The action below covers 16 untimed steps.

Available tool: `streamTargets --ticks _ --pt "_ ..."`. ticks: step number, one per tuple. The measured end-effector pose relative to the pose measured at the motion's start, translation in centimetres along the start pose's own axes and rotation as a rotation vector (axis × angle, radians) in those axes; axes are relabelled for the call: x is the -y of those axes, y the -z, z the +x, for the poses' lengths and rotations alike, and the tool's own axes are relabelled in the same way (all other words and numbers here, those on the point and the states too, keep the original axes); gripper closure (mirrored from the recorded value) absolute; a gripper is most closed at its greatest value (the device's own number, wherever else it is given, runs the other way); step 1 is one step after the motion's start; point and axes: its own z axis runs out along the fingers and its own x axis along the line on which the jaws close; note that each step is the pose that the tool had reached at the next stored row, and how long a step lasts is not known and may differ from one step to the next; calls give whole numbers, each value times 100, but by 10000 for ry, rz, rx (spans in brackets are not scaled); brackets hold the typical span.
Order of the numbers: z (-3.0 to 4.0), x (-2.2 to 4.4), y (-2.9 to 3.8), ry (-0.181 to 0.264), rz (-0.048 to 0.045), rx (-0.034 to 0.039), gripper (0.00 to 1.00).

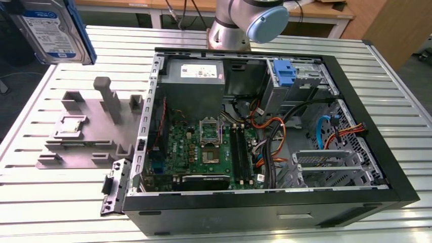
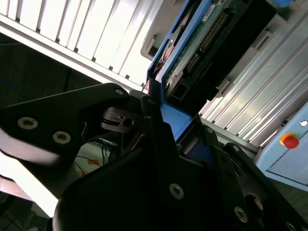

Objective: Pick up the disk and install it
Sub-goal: 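Pick up the disk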

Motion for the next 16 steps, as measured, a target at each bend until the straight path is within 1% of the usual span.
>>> streamTargets --ticks 16 --pt "-4 -1 89 0 -1 -7 63"
